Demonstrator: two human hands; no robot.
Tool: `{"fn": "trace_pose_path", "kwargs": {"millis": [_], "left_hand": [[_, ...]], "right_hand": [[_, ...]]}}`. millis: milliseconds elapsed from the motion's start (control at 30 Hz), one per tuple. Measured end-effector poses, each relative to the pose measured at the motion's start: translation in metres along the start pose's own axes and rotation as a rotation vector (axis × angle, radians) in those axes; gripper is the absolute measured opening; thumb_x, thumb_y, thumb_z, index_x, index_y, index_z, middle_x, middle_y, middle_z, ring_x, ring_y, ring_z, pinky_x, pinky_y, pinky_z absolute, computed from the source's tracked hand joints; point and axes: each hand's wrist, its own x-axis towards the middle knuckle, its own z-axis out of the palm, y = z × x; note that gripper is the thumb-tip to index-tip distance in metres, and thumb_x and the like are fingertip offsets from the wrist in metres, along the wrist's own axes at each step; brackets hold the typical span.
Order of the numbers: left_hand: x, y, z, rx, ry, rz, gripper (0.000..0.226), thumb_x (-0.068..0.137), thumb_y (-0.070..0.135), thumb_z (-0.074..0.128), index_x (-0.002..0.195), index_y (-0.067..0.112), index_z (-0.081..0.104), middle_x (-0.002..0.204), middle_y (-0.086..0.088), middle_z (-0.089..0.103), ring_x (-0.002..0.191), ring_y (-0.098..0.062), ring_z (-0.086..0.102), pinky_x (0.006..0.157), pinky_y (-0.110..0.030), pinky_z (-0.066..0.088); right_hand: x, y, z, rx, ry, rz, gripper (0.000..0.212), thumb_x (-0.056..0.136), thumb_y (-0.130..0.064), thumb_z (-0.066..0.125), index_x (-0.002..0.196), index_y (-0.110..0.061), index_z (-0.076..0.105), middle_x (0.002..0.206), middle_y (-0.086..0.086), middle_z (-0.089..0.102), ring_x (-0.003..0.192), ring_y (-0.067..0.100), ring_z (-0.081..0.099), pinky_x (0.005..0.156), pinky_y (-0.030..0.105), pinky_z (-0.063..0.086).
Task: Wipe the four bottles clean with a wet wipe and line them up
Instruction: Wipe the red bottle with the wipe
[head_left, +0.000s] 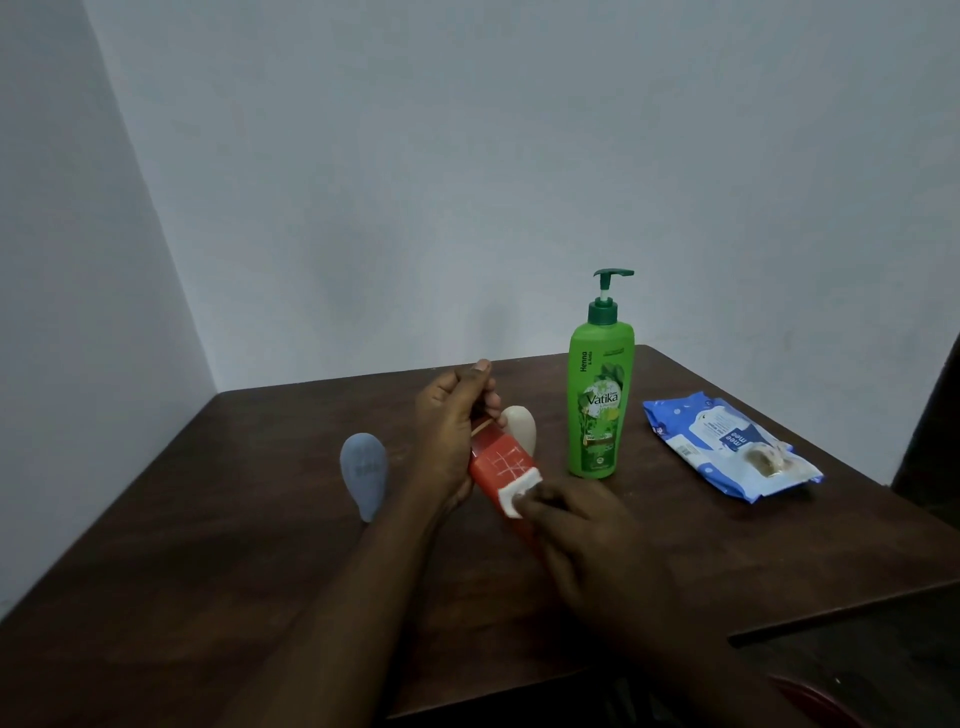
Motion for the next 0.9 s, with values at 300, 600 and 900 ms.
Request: {"fn": "trace_pose_path", "kwargs": {"millis": [300,600,900], "left_hand": [[0.000,-0.003,0.000,-0.023,0.013,0.021,0.027,0.101,0.016,0.066,0.075,0.010,0.064,0.063,-0.008,0.057,0.054,-0.020,0.052,0.055,-0.029,0.051],[0.000,-0.005,-0.006,-0.030,0.015,0.013,0.027,0.101,0.018,0.066,0.075,0.012,0.065,0.066,-0.007,0.058,0.058,-0.018,0.054,0.060,-0.032,0.051],[0.006,-0.007,-0.008,-0.064,0.013,0.027,0.032,0.100,0.015,0.067,0.068,0.016,0.069,0.064,-0.007,0.059,0.055,-0.018,0.053,0.056,-0.031,0.052]], "right_hand": [[0.026,0.027,-0.004,0.008,0.054,0.097,0.031,0.087,-0.012,0.062,0.115,-0.017,0.075,0.110,0.000,0.075,0.097,0.019,0.070,0.084,0.039,0.058],[0.034,0.006,0.012,-0.011,0.027,-0.180,0.029,0.090,-0.014,0.059,0.115,-0.011,0.073,0.113,0.003,0.067,0.098,0.021,0.060,0.083,0.029,0.049],[0.019,0.018,0.000,-0.039,0.019,0.131,0.030,0.089,-0.024,0.053,0.109,-0.019,0.075,0.100,0.000,0.070,0.089,0.016,0.064,0.079,0.033,0.055]]}}
